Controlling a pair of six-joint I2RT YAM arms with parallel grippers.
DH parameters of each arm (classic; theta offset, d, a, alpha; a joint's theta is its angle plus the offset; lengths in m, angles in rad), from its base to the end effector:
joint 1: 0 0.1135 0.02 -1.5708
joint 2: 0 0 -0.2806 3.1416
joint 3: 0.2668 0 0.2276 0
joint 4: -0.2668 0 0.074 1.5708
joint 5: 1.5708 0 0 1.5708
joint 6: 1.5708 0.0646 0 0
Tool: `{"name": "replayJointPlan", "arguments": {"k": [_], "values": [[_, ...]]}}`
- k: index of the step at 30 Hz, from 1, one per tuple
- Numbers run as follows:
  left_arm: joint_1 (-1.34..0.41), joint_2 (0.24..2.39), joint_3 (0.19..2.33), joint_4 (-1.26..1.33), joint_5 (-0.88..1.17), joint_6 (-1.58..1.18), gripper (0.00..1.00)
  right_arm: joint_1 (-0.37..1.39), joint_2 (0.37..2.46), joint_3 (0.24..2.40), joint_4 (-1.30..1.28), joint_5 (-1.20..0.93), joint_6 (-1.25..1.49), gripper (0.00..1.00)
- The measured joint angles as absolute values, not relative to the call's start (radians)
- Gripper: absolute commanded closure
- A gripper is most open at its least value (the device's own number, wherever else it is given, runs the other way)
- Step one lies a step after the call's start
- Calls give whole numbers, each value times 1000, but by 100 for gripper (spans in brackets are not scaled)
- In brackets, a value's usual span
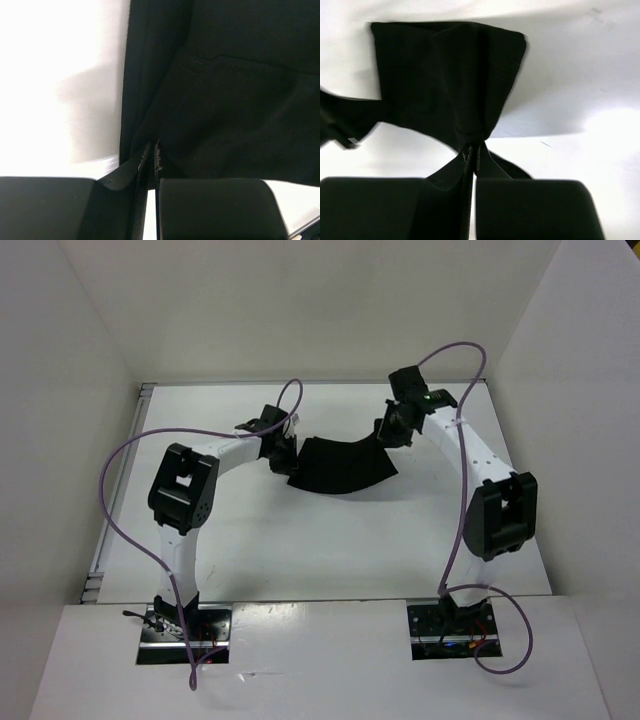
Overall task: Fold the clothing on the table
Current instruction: Fold the skirt
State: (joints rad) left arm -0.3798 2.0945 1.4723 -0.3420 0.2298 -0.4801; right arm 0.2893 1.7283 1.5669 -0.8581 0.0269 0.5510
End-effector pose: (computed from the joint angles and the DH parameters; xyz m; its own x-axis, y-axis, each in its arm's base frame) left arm 0.4141 -0.1811 0.1648 -0.8992 -0.1253 -0.4192 0.0747 0.9001 -0.4293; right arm 0.3483 0.1019 0.2965 -0.8378 0.2967 -0.4583 0.1960 0.9470 0.2547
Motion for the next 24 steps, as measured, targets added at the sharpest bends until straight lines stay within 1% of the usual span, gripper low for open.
{"name": "replayJointPlan", "arguments": {"k": [5,11,24], "values": [[-382,2083,1456,-331,234,-484,88,363,1872,1719,-847,-14,552,100],[-385,2057,1420,-337,240,-501,88,433,2049,1839,-842,-38,553,100],[-389,2026,1380,-348,241,-504,88,544,2150,1927,-830,-87,582,100]]}}
